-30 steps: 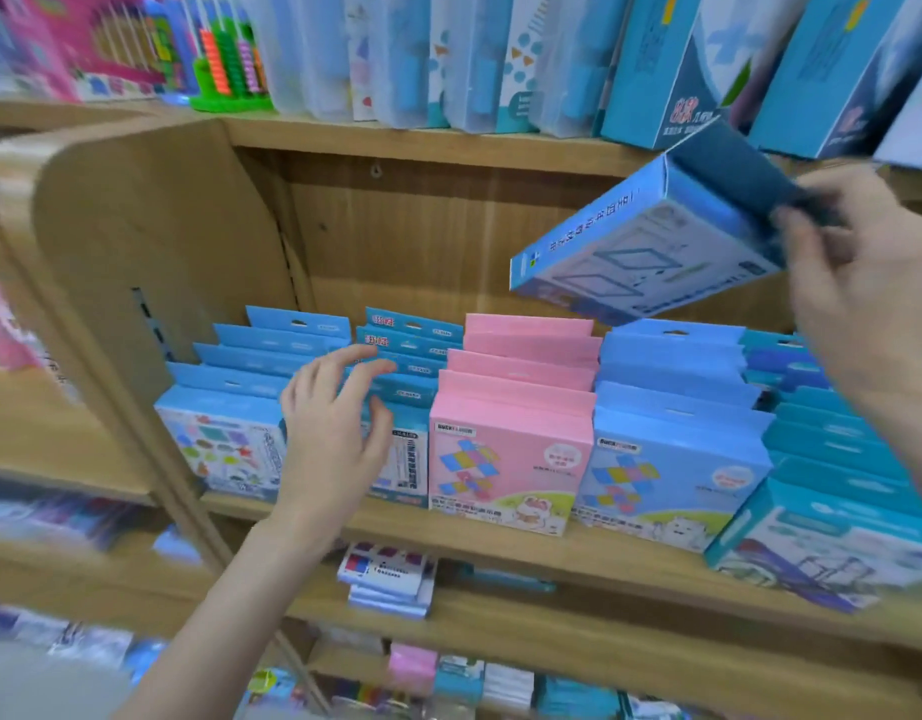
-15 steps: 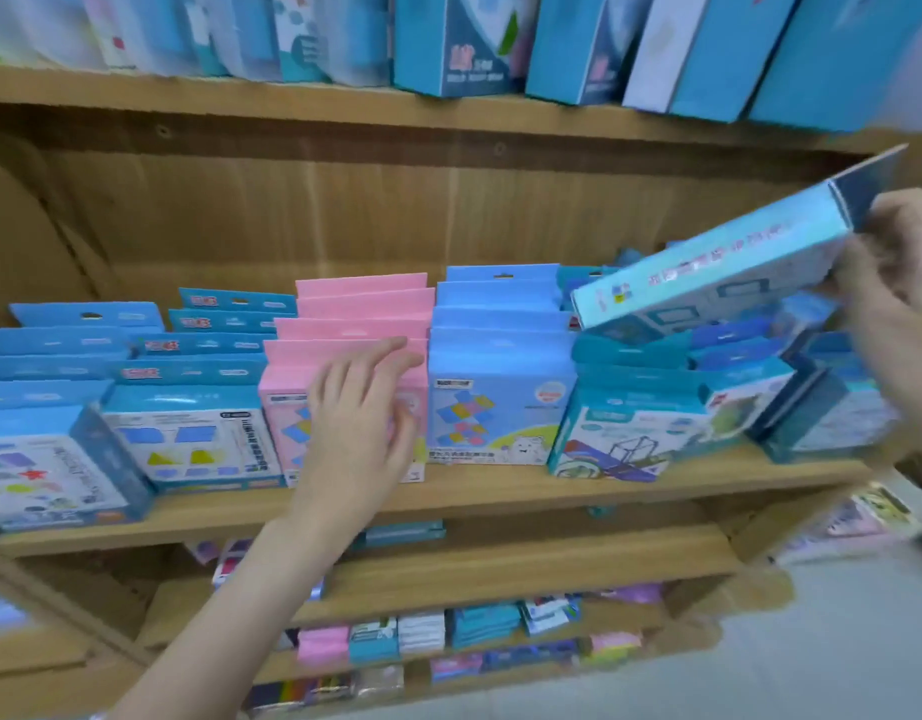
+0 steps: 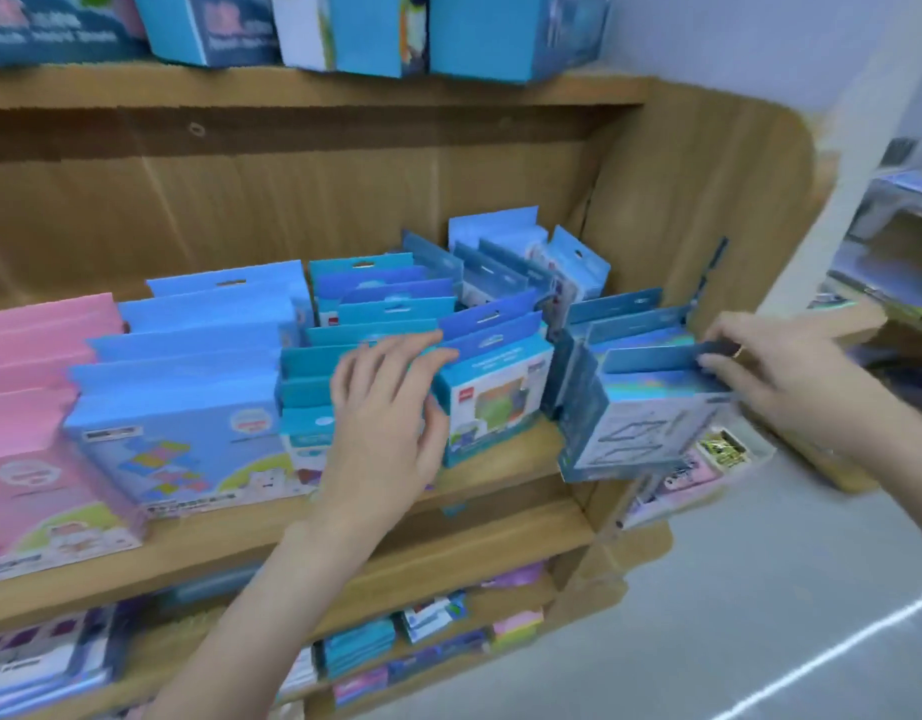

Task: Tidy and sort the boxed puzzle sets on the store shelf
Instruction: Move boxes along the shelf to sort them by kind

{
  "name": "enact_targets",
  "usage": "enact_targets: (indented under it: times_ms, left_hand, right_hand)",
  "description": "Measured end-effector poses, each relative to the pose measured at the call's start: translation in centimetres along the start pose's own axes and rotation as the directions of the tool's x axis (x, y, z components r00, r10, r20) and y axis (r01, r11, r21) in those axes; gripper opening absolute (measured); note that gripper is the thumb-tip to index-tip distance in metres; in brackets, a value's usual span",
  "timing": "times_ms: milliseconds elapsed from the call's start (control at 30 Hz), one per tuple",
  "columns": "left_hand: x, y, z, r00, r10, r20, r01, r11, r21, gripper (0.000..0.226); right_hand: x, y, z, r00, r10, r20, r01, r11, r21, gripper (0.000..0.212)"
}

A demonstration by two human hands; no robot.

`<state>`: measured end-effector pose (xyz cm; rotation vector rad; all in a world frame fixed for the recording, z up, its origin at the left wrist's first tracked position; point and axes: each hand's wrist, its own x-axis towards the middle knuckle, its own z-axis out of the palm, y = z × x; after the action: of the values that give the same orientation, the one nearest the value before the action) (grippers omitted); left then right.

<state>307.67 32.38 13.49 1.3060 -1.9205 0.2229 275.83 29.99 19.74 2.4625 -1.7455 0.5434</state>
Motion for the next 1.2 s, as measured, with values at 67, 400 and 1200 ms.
enact_targets:
  times_ms: [67, 400, 1200]
  left_hand:
    - [1.1, 1.7, 1.5, 0.998, -0.052, 0.031, 0.049, 0.993, 0.108, 0.031]
    - [3.9, 6.0, 5.1, 0.992, 0.0, 0.127, -0.038, 0.953, 0.302, 0.027]
    - [3.0, -1.0, 0.2, 0.98, -0.192, 0.054, 0.189, 0.981, 0.05, 0.036]
  right_hand:
    - [0.6, 1.8, 1.3, 0.996, -0.059, -0.07, 0.054, 0.996, -0.066, 0.004]
    - [3.7, 3.4, 6.8, 0.901, -0.258, -0.349, 0.105, 0.91, -0.402, 0.013]
    - [5.9, -3.9, 8.7, 0.899, -0.411, -0.149, 0.397, 0.91, -0.116, 0.072]
